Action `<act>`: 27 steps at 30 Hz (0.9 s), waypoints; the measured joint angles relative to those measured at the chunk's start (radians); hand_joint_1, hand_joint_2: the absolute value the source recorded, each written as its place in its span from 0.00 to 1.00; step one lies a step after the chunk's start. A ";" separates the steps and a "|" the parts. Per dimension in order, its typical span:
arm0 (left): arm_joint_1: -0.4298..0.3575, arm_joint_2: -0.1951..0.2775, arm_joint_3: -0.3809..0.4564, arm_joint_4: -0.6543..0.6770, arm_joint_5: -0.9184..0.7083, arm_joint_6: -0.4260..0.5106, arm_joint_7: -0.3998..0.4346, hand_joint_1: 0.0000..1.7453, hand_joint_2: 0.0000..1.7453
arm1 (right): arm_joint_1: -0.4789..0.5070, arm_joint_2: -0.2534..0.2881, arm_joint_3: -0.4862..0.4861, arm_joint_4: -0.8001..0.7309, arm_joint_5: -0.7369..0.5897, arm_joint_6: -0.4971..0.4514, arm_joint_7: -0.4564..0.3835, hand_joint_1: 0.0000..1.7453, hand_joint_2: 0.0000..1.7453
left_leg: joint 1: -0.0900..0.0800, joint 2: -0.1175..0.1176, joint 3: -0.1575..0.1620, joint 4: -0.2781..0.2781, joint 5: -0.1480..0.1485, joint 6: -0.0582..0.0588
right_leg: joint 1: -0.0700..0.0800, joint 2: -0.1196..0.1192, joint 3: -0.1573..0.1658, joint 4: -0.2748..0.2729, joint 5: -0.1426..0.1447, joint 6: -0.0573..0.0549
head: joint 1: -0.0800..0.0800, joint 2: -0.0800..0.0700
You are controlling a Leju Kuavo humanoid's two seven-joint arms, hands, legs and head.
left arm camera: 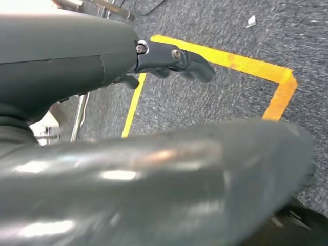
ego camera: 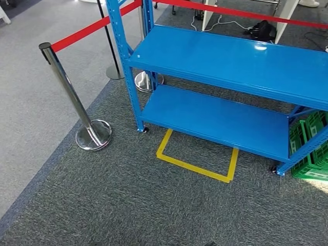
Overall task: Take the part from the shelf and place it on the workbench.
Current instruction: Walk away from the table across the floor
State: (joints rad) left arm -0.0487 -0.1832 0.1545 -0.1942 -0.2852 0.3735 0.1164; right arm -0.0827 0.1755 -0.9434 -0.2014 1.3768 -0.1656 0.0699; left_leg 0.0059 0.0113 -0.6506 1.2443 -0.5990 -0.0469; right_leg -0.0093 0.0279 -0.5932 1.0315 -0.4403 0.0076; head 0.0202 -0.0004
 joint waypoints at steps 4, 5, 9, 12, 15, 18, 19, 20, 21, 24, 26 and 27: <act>0.002 0.002 0.000 0.000 0.000 0.000 0.000 0.00 0.00 | 0.003 0.000 0.000 0.000 0.002 0.000 0.003 0.00 0.00 | 0.003 -0.020 0.022 -0.081 0.094 0.003 | -0.002 0.049 0.001 0.000 0.003 0.004 | 0.000 0.000; 0.001 0.001 0.000 0.000 0.000 0.000 0.000 0.00 0.00 | 0.002 0.001 0.000 0.000 0.003 0.000 0.003 0.00 0.00 | 0.006 -0.043 0.053 -0.149 0.122 0.004 | -0.001 0.060 -0.001 0.002 0.003 0.008 | -0.001 0.000; -0.003 -0.001 0.000 0.000 -0.001 0.000 0.000 0.00 0.00 | 0.003 0.001 0.000 0.000 0.005 0.000 0.003 0.00 0.00 | 0.009 -0.075 0.094 -0.244 0.141 0.020 | -0.005 0.098 -0.014 -0.007 0.012 0.035 | -0.004 0.000; -0.002 -0.002 -0.001 0.000 -0.001 0.000 0.000 0.00 0.00 | 0.008 0.001 0.000 0.000 0.006 0.000 0.004 0.00 0.00 | 0.010 -0.043 0.096 -0.253 0.149 0.042 | -0.004 0.041 -0.041 0.042 -0.021 0.048 | 0.004 0.000; 0.002 -0.001 -0.001 0.000 -0.001 0.000 0.000 0.00 0.00 | 0.003 0.002 0.000 0.000 0.006 0.000 0.006 0.00 0.00 | 0.004 -0.004 0.097 -0.254 0.147 0.051 | -0.003 -0.015 -0.129 0.232 -0.119 0.054 | 0.012 0.000; 0.003 -0.001 -0.001 0.000 -0.001 0.000 0.000 0.00 0.00 | 0.006 0.002 0.000 0.000 0.006 0.000 0.006 0.00 0.00 | 0.002 0.032 0.101 -0.253 0.143 0.050 | -0.003 -0.024 -0.119 0.234 -0.098 0.054 | 0.012 0.000; 0.002 -0.002 -0.001 0.000 -0.001 0.000 0.000 0.00 0.00 | 0.007 0.001 0.000 0.000 0.006 0.000 0.006 0.00 0.00 | 0.002 0.041 0.105 -0.253 0.141 0.048 | -0.002 -0.036 -0.078 0.165 -0.064 0.053 | 0.013 0.000; 0.002 -0.002 -0.001 0.000 -0.001 0.000 0.000 0.00 0.00 | 0.006 0.001 0.000 0.000 0.006 0.000 0.006 0.00 0.00 | -0.001 0.050 0.109 -0.252 0.138 0.044 | 0.000 -0.056 -0.037 0.092 -0.037 0.049 | 0.013 0.000; 0.002 -0.002 -0.002 0.000 -0.001 0.000 0.000 0.00 0.00 | 0.004 0.001 0.000 0.000 0.006 0.000 0.006 0.00 0.00 | -0.003 0.058 0.112 -0.251 0.135 0.039 | 0.001 -0.071 -0.005 0.036 -0.019 0.045 | 0.012 0.000; 0.000 -0.001 -0.002 0.000 -0.001 0.000 0.000 0.00 0.00 | 0.001 0.002 0.000 0.000 0.006 0.000 0.006 0.00 0.00 | -0.006 0.080 0.119 -0.253 0.131 0.023 | 0.006 -0.068 0.012 -0.003 -0.010 0.029 | 0.008 0.000; -0.002 -0.001 -0.002 0.000 -0.001 0.000 0.000 0.00 0.00 | 0.003 0.002 0.000 0.000 0.006 0.000 0.006 0.00 0.00 | -0.003 0.073 0.120 -0.246 0.120 0.011 | 0.003 -0.049 0.011 -0.007 -0.006 0.018 | 0.007 0.000; -0.002 -0.001 -0.002 0.000 -0.001 0.001 0.000 0.00 0.00 | 0.003 0.002 0.000 0.000 0.006 0.000 0.006 0.00 0.00 | -0.001 0.056 0.111 -0.222 0.101 0.005 | 0.000 -0.039 0.012 -0.010 -0.003 0.012 | 0.006 0.000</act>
State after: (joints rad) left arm -0.0507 -0.1846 0.1523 -0.1942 -0.2865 0.3740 0.1165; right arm -0.0796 0.1774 -0.9436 -0.2014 1.3824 -0.1658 0.0762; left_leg 0.0046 0.0677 -0.5400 1.0225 -0.4978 -0.0419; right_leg -0.0093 -0.0113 -0.5815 1.0218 -0.4430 0.0197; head 0.0258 -0.0004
